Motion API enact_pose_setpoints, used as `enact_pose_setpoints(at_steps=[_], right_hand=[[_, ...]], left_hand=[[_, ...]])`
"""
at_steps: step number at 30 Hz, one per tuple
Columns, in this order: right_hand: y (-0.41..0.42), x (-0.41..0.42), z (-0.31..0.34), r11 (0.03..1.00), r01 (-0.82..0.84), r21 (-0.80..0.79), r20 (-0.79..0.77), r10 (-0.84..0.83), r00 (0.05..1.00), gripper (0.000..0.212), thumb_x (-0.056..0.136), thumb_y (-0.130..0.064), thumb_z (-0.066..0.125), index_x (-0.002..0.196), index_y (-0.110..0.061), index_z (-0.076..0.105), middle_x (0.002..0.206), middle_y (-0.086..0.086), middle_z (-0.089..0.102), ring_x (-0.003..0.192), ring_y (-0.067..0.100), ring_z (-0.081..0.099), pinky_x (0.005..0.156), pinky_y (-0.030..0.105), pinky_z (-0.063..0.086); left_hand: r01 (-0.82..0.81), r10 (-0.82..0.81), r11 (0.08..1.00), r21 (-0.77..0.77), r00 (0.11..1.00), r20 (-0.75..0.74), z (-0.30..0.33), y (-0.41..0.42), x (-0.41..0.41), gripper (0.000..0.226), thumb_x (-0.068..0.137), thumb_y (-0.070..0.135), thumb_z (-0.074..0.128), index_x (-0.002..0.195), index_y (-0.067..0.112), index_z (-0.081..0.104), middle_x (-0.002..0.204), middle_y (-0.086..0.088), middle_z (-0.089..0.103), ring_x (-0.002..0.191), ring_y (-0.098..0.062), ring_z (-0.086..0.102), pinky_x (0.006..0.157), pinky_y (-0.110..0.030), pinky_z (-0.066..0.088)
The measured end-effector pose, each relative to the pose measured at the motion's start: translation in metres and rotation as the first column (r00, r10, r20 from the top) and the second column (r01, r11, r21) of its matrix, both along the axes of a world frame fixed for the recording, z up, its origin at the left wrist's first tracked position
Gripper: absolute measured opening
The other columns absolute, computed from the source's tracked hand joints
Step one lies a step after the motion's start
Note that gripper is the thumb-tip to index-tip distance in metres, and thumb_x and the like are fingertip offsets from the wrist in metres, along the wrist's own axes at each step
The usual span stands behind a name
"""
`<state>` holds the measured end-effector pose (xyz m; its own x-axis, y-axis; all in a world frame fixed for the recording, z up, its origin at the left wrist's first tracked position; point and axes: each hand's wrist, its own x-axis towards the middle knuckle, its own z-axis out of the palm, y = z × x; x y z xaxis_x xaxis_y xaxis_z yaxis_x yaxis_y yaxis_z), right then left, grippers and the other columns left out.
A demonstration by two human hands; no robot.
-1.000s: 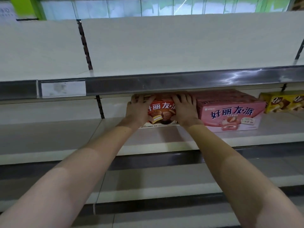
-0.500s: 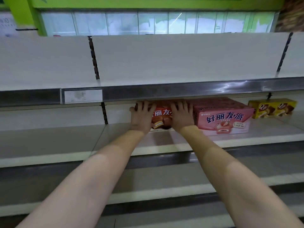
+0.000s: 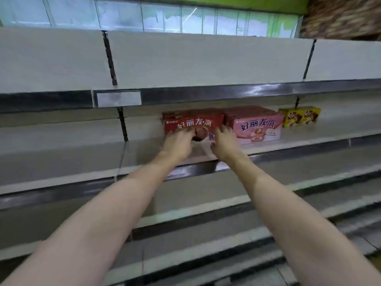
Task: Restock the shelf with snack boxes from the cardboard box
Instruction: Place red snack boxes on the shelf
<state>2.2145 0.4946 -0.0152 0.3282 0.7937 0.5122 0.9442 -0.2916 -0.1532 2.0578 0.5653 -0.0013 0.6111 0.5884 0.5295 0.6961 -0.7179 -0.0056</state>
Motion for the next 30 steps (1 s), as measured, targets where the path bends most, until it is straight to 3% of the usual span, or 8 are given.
enact_pose_setpoints(at_steps=[7,11,15,18,21,24,27,30], right_hand=[[-0.081,-0.038,-0.018,0.995,0.077,0.067,-0.072,-0.072,0.995,0.041,0.082,-0.011,0.065,0.121,-0.005,0.055,0.119,0.02,0.056,0.11,0.041,0.05,0.091,0.045,0.045],[-0.153,-0.056,-0.036,0.98,0.198,0.032,-0.107,-0.194,0.975,0.034,0.084,-0.01,0.061,0.118,-0.004,0.057,0.118,0.018,0.056,0.109,0.04,0.05,0.091,0.044,0.041],[-0.237,-0.083,-0.067,0.942,0.337,0.009,-0.165,-0.331,0.929,0.035,0.088,-0.014,0.061,0.121,-0.004,0.057,0.117,0.02,0.056,0.11,0.04,0.05,0.094,0.044,0.043],[-0.303,-0.11,-0.089,0.896,0.438,-0.071,-0.183,-0.443,0.877,0.033,0.091,-0.016,0.06,0.122,-0.006,0.055,0.121,0.016,0.054,0.113,0.035,0.049,0.096,0.043,0.043],[-0.374,-0.134,-0.114,0.851,0.513,-0.117,-0.213,-0.526,0.824,0.031,0.093,-0.015,0.057,0.123,-0.008,0.054,0.119,0.013,0.053,0.111,0.032,0.049,0.091,0.04,0.045],[-0.442,-0.156,-0.134,0.773,0.62,-0.138,-0.243,-0.633,0.735,0.031,0.092,-0.016,0.059,0.122,-0.009,0.055,0.118,0.012,0.055,0.11,0.031,0.051,0.093,0.038,0.044],[-0.503,-0.175,-0.148,0.673,0.718,-0.177,-0.274,-0.734,0.621,0.029,0.088,-0.016,0.063,0.115,-0.008,0.059,0.114,0.015,0.056,0.11,0.034,0.051,0.092,0.039,0.041],[-0.563,-0.189,-0.16,0.567,0.795,-0.217,-0.283,-0.816,0.504,0.029,0.087,-0.016,0.061,0.114,-0.007,0.057,0.114,0.015,0.056,0.111,0.035,0.052,0.095,0.041,0.042]], left_hand=[[0.295,-0.269,0.935,-0.197,0.952,0.148,-0.018,-0.061,-0.008,0.019,0.089,0.005,0.052,0.102,0.009,0.064,0.102,-0.013,0.063,0.097,-0.031,0.06,0.079,-0.036,0.047],[0.352,-0.348,0.917,-0.19,0.936,0.056,-0.03,-0.114,-0.022,0.011,0.092,0.017,0.052,0.096,0.017,0.063,0.095,-0.009,0.066,0.087,-0.032,0.064,0.071,-0.039,0.053],[0.514,-0.507,0.782,-0.352,0.853,0.12,-0.061,-0.173,-0.026,0.003,0.086,0.012,0.054,0.086,0.014,0.057,0.092,-0.013,0.063,0.087,-0.035,0.061,0.072,-0.042,0.05],[0.598,-0.599,0.665,-0.448,0.785,0.158,-0.084,-0.227,-0.024,0.019,0.085,0.006,0.057,0.101,0.004,0.067,0.101,-0.019,0.068,0.096,-0.035,0.064,0.079,-0.039,0.048],[0.621,-0.687,0.581,-0.526,0.72,0.092,-0.105,-0.289,-0.031,0.016,0.091,0.006,0.053,0.098,0.0,0.066,0.103,-0.022,0.068,0.097,-0.035,0.064,0.079,-0.037,0.047],[0.658,-0.77,0.527,-0.538,0.638,0.025,-0.126,-0.345,-0.034,0.004,0.091,0.016,0.055,0.089,0.014,0.057,0.101,-0.015,0.069,0.095,-0.033,0.064,0.076,-0.037,0.05],[0.667,-0.816,0.458,-0.587,0.577,0.02,-0.142,-0.4,-0.033,0.015,0.092,0.024,0.054,0.099,0.015,0.063,0.098,-0.006,0.068,0.09,-0.027,0.063,0.077,-0.039,0.055],[0.693,-0.878,0.352,-0.629,0.477,0.034,-0.155,-0.456,-0.025,0.028,0.086,0.028,0.054,0.11,0.019,0.065,0.105,-0.008,0.069,0.098,-0.029,0.065,0.083,-0.04,0.055]])
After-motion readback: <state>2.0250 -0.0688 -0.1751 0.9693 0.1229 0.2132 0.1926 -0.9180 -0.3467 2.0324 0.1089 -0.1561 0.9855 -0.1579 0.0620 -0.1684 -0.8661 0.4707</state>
